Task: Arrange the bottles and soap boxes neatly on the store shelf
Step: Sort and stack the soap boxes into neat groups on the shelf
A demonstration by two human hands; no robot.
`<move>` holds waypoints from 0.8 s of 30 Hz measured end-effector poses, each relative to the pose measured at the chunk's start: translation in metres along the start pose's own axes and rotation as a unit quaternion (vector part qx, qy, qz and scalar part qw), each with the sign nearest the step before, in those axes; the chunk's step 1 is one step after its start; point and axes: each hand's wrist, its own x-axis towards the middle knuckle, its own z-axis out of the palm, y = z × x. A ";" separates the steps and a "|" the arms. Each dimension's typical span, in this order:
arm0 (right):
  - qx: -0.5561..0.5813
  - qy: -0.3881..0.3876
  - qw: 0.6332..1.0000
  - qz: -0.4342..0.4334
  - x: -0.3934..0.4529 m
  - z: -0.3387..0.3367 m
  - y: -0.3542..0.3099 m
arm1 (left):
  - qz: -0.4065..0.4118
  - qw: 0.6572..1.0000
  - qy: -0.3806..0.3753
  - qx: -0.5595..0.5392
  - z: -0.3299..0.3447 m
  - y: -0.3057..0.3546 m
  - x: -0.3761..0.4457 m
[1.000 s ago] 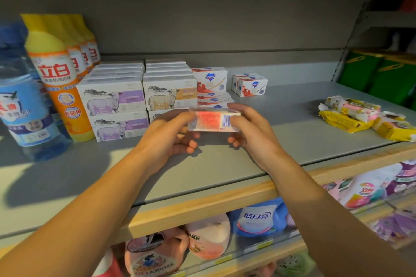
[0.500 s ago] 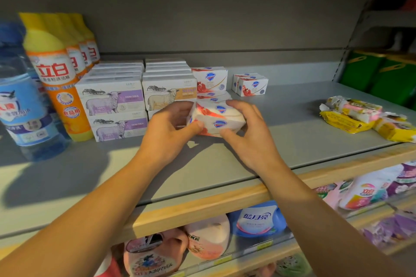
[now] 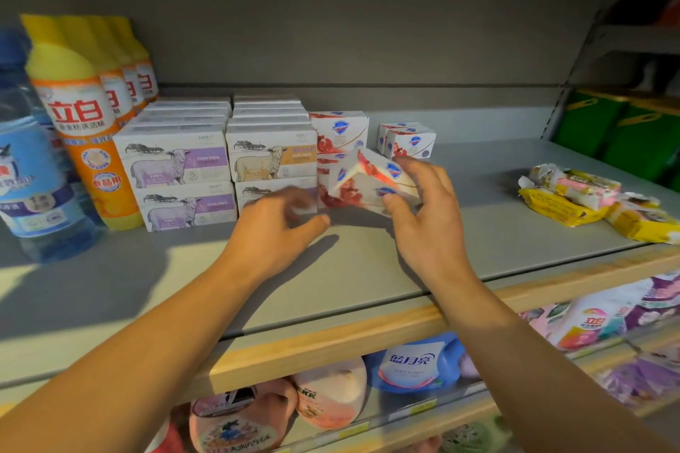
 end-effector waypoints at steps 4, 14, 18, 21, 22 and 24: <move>-0.049 0.011 0.999 -0.009 0.036 -0.007 0.003 | 0.043 0.991 -0.070 0.108 0.008 -0.003 -0.002; -0.248 -0.113 0.958 -0.085 0.126 0.038 0.027 | 0.085 0.971 -0.115 0.194 0.013 -0.007 -0.001; -0.200 -0.114 0.971 -0.071 0.126 0.050 0.031 | 0.073 0.973 -0.116 0.184 0.013 -0.009 0.000; -0.197 -0.099 0.972 -0.077 0.123 0.054 0.035 | 0.070 0.975 -0.113 0.180 0.014 -0.008 0.000; -0.198 -0.094 0.972 -0.082 0.124 0.056 0.036 | 0.069 0.975 -0.113 0.178 0.014 -0.008 0.000; -0.193 -0.085 0.974 -0.085 0.124 0.059 0.036 | 0.066 0.975 -0.114 0.177 0.014 -0.008 0.000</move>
